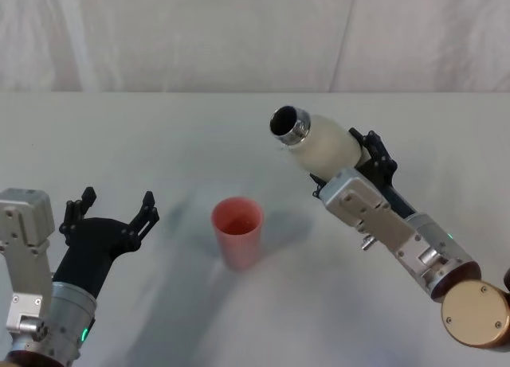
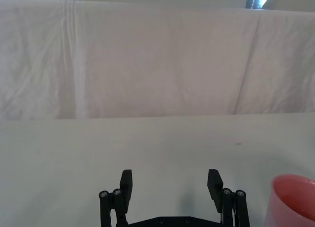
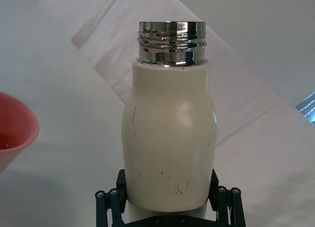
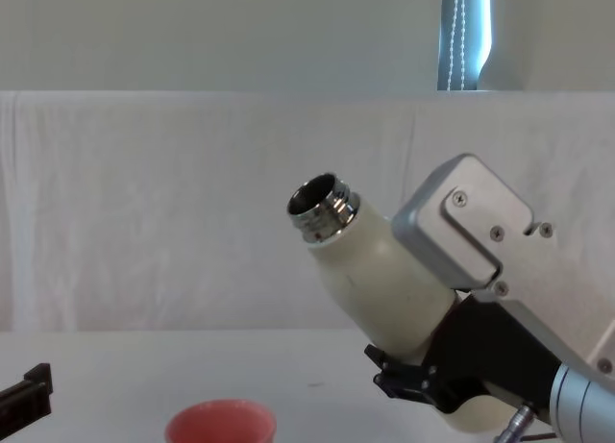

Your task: Grasp the thermos with one hand and pour water into the cup lid.

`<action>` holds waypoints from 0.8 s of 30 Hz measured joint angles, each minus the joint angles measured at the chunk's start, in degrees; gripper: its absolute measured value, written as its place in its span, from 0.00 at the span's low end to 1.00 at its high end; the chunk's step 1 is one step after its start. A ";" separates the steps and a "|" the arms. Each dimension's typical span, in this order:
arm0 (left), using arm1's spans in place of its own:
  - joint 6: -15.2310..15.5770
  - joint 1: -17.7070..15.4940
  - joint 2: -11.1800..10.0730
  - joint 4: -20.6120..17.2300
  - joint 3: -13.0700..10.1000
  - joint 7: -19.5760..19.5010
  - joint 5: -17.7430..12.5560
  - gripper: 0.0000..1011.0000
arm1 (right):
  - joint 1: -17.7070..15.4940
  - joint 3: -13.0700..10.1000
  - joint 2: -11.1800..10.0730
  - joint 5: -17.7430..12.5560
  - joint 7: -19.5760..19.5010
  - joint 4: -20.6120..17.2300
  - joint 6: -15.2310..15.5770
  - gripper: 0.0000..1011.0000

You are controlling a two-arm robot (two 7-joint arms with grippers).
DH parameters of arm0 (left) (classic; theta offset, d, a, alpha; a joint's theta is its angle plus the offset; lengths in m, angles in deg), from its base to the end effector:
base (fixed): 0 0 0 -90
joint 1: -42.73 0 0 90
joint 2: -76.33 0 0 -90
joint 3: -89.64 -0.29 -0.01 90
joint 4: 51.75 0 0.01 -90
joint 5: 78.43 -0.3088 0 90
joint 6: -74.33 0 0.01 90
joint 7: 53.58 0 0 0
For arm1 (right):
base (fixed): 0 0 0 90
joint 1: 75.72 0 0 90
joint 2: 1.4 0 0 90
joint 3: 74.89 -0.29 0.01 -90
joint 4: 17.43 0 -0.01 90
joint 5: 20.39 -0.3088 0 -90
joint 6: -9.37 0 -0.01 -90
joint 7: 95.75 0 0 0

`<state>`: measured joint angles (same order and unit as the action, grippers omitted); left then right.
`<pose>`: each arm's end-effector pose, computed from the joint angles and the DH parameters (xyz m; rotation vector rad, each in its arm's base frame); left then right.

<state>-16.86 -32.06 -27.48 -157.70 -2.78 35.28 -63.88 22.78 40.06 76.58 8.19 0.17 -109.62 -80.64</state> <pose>0.2530 0.0375 -0.2853 -0.0381 0.0142 1.4459 0.3409 0.0758 -0.2629 -0.3879 -0.6890 -1.0122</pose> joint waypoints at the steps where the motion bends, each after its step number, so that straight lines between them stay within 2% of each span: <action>1: 0.00 0.00 0.00 0.00 0.00 0.00 0.00 0.99 | 0.05 0.18 -0.15 0.66 -0.13 0.00 -0.04 0.95; 24: 0.00 0.00 0.00 0.00 0.00 0.00 0.00 0.99 | 1.13 3.76 -2.16 13.29 -5.10 1.70 -0.72 0.95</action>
<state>-16.86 -32.06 -27.47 -157.70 -2.78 35.28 -63.88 23.90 43.81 74.42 21.49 -4.93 -107.92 -81.36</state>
